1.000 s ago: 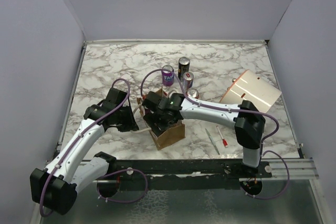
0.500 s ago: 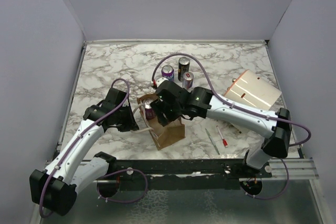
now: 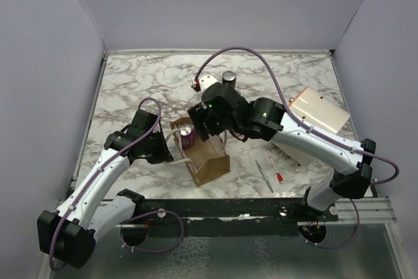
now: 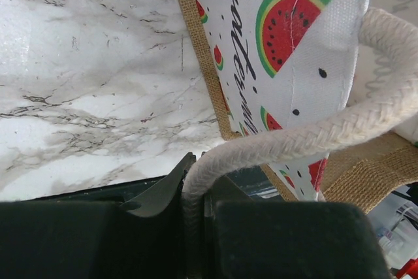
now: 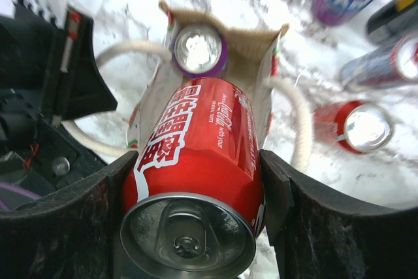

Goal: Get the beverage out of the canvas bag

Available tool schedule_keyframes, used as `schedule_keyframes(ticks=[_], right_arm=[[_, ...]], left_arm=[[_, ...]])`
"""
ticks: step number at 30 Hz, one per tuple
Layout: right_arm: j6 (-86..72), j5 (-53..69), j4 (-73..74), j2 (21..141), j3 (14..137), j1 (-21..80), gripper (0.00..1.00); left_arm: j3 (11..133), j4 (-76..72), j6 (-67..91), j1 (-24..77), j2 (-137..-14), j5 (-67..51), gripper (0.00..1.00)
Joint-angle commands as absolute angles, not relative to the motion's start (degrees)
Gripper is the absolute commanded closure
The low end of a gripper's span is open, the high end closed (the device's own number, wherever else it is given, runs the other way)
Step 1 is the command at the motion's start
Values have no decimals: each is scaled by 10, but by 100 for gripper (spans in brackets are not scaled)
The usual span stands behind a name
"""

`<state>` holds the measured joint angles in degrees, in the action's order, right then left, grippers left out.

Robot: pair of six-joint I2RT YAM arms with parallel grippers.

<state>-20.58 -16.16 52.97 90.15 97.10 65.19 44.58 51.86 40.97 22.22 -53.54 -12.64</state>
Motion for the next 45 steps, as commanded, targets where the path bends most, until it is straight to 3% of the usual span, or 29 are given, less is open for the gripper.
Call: schedule_keyframes(ticks=[1, 14, 28, 45], right_arm=[[-154, -242, 485, 902, 1054, 653, 98], [-38, -345, 397, 914, 1090, 563, 98], [-102, -193, 488, 1015, 1122, 323, 98], [-131, -92, 531, 1170, 1152, 237, 98]], left_arm=[[449, 509, 418, 223, -537, -130, 100], [457, 522, 428, 222, -535, -121, 100], [486, 532, 419, 222, -575, -112, 100], [511, 522, 407, 222, -633, -113, 100]])
